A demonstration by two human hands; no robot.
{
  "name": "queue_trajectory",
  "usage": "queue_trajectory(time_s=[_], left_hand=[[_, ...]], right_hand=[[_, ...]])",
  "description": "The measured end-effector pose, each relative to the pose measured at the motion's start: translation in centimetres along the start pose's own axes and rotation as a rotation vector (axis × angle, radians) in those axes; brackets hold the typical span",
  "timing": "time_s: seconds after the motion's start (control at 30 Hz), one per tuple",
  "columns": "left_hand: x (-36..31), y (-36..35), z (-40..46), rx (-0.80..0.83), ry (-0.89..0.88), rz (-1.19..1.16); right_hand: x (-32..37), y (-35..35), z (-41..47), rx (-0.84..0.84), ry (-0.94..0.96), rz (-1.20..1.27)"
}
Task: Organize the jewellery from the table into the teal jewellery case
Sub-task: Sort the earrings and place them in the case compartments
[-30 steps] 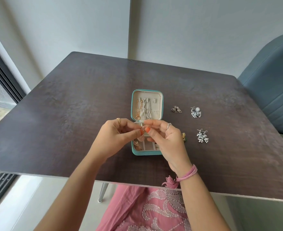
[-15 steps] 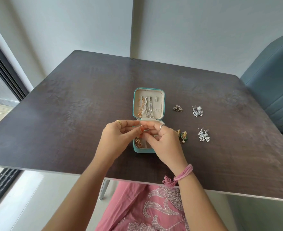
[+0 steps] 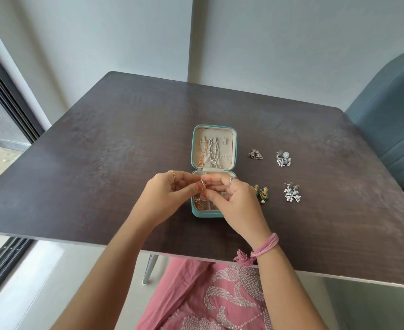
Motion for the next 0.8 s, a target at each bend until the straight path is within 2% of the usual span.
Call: queue_trajectory(time_s=[0.37, 0.8], left_hand=[[-0.62, 0.02, 0.29, -0.049, -0.071, 0.096], [-0.21, -0.56, 0.60, -0.046, -0.015, 0.140]], right_hand=[[0.31, -0.33, -0.07, -0.028, 0.019, 0.000], [0.29, -0.33, -0.20, -0.060, 0.082, -0.188]])
Point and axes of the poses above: each hand's wrist, its own z-axis towards the middle knuckle, its own y-axis out of the back of the hand, x = y × z, the point moved 5 cm from there along z, towards the middle knuckle, and after that the axes turned 4 degrees about y, right-handed, at the moved point
